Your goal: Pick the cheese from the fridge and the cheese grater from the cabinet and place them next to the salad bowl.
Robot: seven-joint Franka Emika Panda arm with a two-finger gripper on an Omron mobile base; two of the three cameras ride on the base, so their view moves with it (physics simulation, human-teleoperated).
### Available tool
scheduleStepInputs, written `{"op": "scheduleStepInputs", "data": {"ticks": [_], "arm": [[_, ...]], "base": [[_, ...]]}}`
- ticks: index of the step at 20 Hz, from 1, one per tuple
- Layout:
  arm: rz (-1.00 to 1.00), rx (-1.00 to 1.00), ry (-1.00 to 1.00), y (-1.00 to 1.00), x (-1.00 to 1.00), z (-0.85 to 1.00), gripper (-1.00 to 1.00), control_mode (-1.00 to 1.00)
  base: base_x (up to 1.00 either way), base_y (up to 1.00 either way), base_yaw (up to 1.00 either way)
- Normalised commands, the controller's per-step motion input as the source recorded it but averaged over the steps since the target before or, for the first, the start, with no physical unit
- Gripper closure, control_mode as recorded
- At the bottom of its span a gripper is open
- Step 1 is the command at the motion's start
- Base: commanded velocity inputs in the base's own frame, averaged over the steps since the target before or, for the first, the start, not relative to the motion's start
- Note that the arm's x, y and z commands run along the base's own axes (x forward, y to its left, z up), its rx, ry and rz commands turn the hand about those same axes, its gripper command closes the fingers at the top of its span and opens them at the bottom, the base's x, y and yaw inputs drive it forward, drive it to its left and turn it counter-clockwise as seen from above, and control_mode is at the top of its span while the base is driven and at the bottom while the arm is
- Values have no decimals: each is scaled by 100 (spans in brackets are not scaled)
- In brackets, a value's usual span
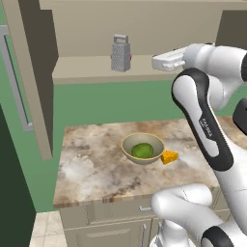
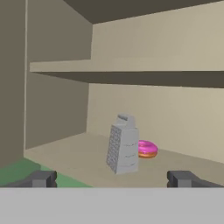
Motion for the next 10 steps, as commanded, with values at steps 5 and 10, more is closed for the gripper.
{"op": "scheduleStepInputs", "data": {"ticks": [5,10], "arm": [[4,-2,0,0,42,-5,-100,-100],[2,0,0,-2,37,-6,-100,-100]], "base": [[0,0,0],[0,0,0]]}}
